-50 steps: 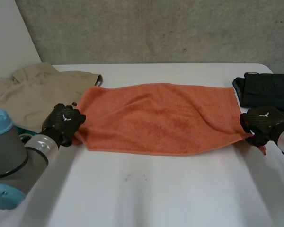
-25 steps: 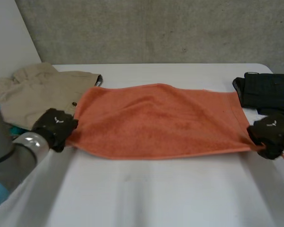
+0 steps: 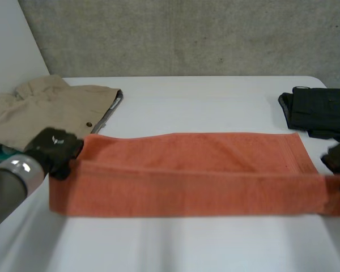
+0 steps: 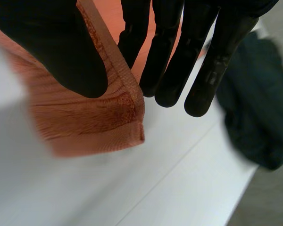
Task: Fold the laundry.
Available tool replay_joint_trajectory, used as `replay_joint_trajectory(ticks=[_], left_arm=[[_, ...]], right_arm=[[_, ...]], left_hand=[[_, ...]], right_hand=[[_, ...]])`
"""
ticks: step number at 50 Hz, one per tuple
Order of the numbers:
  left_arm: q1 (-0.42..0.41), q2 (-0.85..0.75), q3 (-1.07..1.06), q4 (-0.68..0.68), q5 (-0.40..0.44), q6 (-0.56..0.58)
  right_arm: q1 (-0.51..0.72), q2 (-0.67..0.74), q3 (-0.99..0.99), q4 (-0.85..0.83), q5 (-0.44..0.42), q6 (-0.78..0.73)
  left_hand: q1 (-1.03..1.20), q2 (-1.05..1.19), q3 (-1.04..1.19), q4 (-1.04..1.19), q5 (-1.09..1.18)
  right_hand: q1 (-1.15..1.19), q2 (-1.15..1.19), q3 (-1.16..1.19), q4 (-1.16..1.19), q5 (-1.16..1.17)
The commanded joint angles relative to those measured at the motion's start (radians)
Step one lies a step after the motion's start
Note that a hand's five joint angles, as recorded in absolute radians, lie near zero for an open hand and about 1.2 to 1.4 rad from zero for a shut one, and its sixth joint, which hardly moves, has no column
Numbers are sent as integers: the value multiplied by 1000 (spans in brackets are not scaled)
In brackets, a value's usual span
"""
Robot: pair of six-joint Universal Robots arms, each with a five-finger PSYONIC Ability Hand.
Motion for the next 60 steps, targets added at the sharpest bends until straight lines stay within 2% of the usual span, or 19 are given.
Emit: replay_joint_trajectory(ticks=[1,7,15,18,19,20,21,22,23,24,32,36,39,42,46,51,60], left_arm=[[-48,-216,187,148,-38,-129],[-102,-400,391,190,-162,-140],[-131,-549,564,227,-191,-134],[-134,-572,598,242,-201,-132],[-145,-582,610,250,-201,-129],[-151,-583,611,253,-199,-128],[-159,-585,611,256,-198,-123],[-180,-580,604,260,-198,-114],[-189,-576,603,264,-198,-112],[-195,-574,601,265,-199,-111],[-219,-447,485,265,-208,-129],[-225,-333,376,268,-204,-166],[-229,-251,293,268,-198,-224],[-238,-184,227,270,-191,-277],[-263,-143,175,271,-182,-307],[-275,-144,135,300,-176,-312],[-271,-157,126,313,-175,-312]], right_arm=[[146,195,-152,-313,93,56],[203,382,-330,-470,121,41],[220,552,-514,-531,131,44],[229,574,-551,-562,148,54],[243,580,-556,-585,160,51],[252,581,-556,-596,167,50],[258,580,-555,-600,168,51],[267,566,-545,-609,173,65],[272,559,-538,-615,173,74],[273,548,-529,-617,174,88],[250,270,-352,-585,162,445],[183,135,-230,-434,76,554],[116,114,-174,-358,17,556],[48,100,-105,-295,-54,550],[2,101,-22,-312,-128,522],[-23,121,33,-387,-165,482],[-21,247,30,-485,-159,409]], left_hand=[[262,200,204,196,239],[262,200,204,196,239],[262,200,204,196,239],[262,200,204,196,239],[-289,-352,-348,-355,-313],[-856,-918,-914,-922,-880],[-959,-1022,-1017,-1025,-983],[-779,-841,-837,-845,-803],[-959,-1022,-1017,-1025,-983],[-959,-1022,-1017,-1025,-983],[-959,-1022,-1017,-1025,-983],[-959,-1022,-1017,-1025,-983],[-959,-1022,-1017,-1025,-983],[-959,-1022,-1017,-1025,-983],[-959,-1022,-1017,-1025,-983],[-959,-1022,-1017,-1025,-983],[-959,-1022,-1017,-1025,-983]], right_hand=[[398,220,208,208,226],[398,220,208,208,226],[398,220,208,208,226],[398,220,208,208,226],[-328,-506,-517,-518,-499],[-824,-1002,-1013,-1014,-996],[-824,-1002,-1013,-1014,-996],[-824,-1002,-1013,-1014,-996],[-824,-1002,-1013,-1014,-996],[-824,-1002,-1013,-1014,-996],[-824,-1002,-1013,-1014,-996],[-824,-1002,-1013,-1014,-996],[-802,-981,-992,-992,-974],[-650,-828,-839,-840,-821],[-468,-646,-657,-658,-639],[-444,-622,-633,-634,-615],[-362,-540,-551,-552,-533]])
